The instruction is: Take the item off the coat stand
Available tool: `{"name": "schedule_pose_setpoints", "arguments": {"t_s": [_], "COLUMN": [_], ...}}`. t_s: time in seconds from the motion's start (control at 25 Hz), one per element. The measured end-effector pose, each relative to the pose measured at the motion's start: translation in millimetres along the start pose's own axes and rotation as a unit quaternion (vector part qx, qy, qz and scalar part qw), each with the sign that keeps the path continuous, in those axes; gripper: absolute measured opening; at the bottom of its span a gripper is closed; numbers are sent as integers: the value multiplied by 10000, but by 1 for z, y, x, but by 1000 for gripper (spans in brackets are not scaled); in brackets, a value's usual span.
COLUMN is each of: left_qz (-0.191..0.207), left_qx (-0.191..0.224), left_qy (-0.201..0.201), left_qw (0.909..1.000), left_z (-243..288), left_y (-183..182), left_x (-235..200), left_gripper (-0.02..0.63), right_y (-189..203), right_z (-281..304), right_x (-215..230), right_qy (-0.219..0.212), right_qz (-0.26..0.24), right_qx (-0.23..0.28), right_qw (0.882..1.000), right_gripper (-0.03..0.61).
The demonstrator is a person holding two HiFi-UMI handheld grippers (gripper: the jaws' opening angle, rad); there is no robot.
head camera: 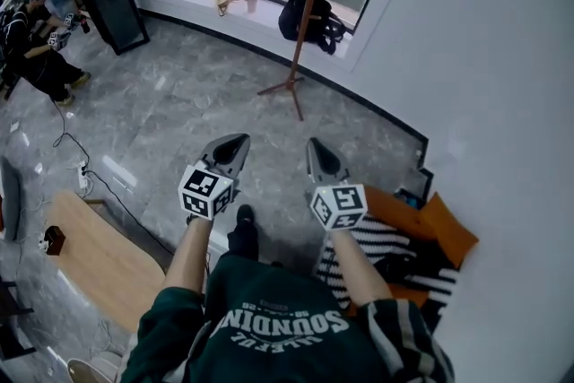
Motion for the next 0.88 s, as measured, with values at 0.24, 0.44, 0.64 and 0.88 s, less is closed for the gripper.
{"name": "schedule_pose_setpoints", "arguments": {"t_s": [0.24, 0.44, 0.64, 0.88], "left_qz": [38, 525, 764, 542], "left_qx": [16, -63, -98, -157], "left_qy": [212, 187, 433, 609], "left_qw": [9998, 9984, 9961, 9965], "left_z": [48, 77, 103, 143], "left_y": [-33, -60, -77, -92], "left_x": [-77, -135, -169, -197], "left_gripper": [0, 1, 1, 2], "right_y": [-44, -72, -83, -90], "right_z": [81, 133, 168, 204], "right_x": [13, 19, 27, 49], "right_qy": [173, 377, 621, 786], "right_qz": [-44, 32, 122, 79], "right_qx": [55, 128, 132, 79], "right_qw": [9998, 9992, 9979, 9968], "right_gripper": [-2, -2, -2, -2]}}
Point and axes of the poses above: the fingertips, and each gripper's own axes: z forward along the fingers, x to its right, y out of its underside, the point moved 4 cm from there along -z, backward along the fingers, and after that the axes turned 12 degrees about -x, right-handed, at the moved point
